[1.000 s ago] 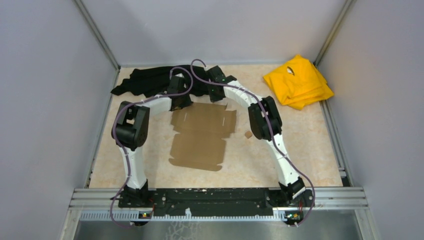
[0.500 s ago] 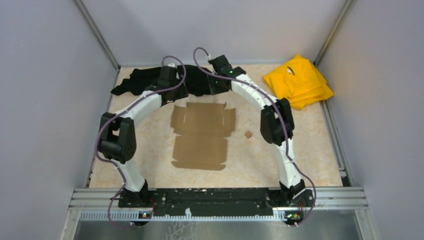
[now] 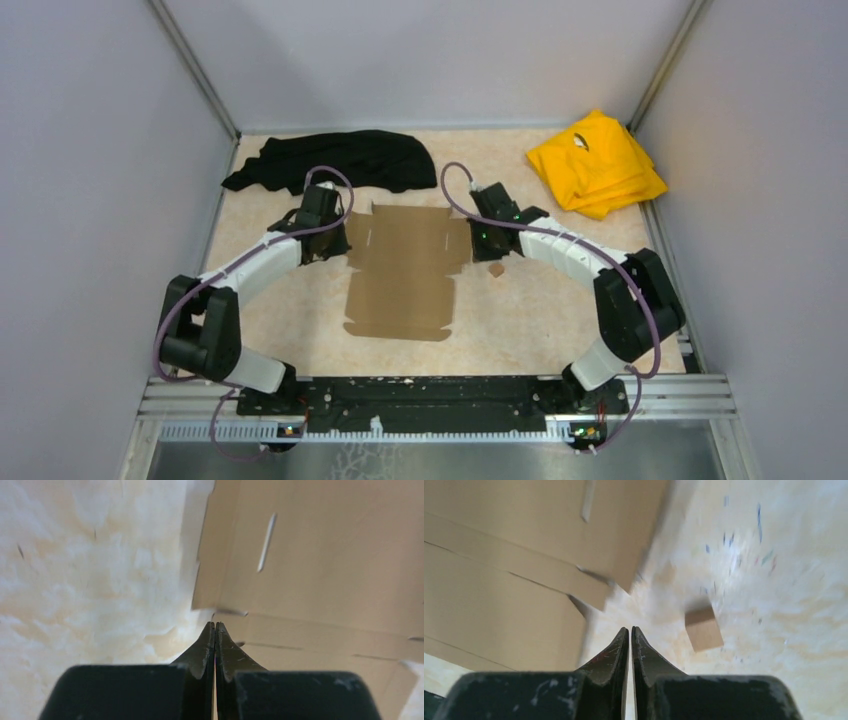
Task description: Fold the paper box
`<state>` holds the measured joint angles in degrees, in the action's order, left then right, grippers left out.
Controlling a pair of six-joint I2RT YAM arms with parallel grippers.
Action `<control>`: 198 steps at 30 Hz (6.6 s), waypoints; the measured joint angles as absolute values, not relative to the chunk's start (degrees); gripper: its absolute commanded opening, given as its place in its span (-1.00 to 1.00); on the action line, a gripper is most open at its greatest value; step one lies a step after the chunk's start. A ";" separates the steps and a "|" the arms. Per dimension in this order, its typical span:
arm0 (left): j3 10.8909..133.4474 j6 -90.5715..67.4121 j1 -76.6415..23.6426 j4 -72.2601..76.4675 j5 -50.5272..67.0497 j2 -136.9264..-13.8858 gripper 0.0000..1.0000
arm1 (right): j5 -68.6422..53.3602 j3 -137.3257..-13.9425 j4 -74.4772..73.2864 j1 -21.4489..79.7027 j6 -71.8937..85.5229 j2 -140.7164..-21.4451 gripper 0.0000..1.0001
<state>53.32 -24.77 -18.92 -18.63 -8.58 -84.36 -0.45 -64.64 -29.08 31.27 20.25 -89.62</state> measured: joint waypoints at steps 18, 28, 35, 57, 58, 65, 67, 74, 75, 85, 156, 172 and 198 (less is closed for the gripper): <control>47.55 -29.67 -18.98 -20.97 -7.94 -85.17 -1.00 | 0.10 -53.91 -23.73 31.27 26.20 -92.12 -0.92; 44.42 -31.31 -18.98 -19.11 -8.78 -86.50 -1.00 | -1.04 -54.57 -21.67 31.27 26.83 -95.83 -0.92; 44.45 -31.77 -18.98 -15.62 -8.91 -87.61 -1.00 | -1.63 -56.47 -21.30 31.53 26.92 -97.73 -0.92; 45.01 -31.90 -19.46 -15.55 -8.43 -87.92 -1.00 | -1.80 -60.53 -22.02 32.75 27.24 -99.46 -0.92; 45.12 -31.90 -19.62 -15.68 -8.36 -87.92 -1.00 | -1.83 -60.58 -22.09 32.86 27.22 -99.46 -0.92; 46.13 -31.92 -20.47 -16.34 -8.21 -87.92 -1.00 | -1.85 -61.28 -22.37 33.41 27.22 -99.50 -0.92; 46.48 -31.92 -20.78 -16.34 -8.19 -87.92 -1.00 | -1.85 -61.30 -22.39 33.54 27.22 -99.53 -0.92; 47.27 -31.94 -22.35 -16.49 -8.16 -87.96 -1.00 | -1.87 -61.58 -22.72 33.91 27.22 -99.55 -0.92; 47.31 -31.94 -22.50 -16.53 -8.16 -88.05 -1.00 | -1.89 -61.80 -22.76 33.98 27.22 -99.55 -0.92; 48.12 -32.38 -24.32 -16.73 -8.36 -88.84 -1.00 | -2.33 -63.48 -23.40 34.54 27.24 -99.83 -0.92; 53.56 -33.82 -30.85 -17.63 -8.86 -95.18 -1.00 | -3.33 -66.57 -21.26 38.74 28.16 -106.15 -0.92; 56.58 -33.69 -32.10 -20.14 -10.94 -95.90 -0.88 | -3.49 -68.03 -22.68 38.83 27.18 -106.39 -0.74; 68.53 -30.30 -32.49 -35.75 -13.85 -63.24 0.97 | -6.20 -75.09 -39.42 36.45 16.01 -73.28 0.37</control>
<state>68.53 -30.30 -32.49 -35.75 -13.85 -63.24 -6.20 -75.09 -39.42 36.45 16.01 -73.28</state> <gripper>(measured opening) 0.987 0.683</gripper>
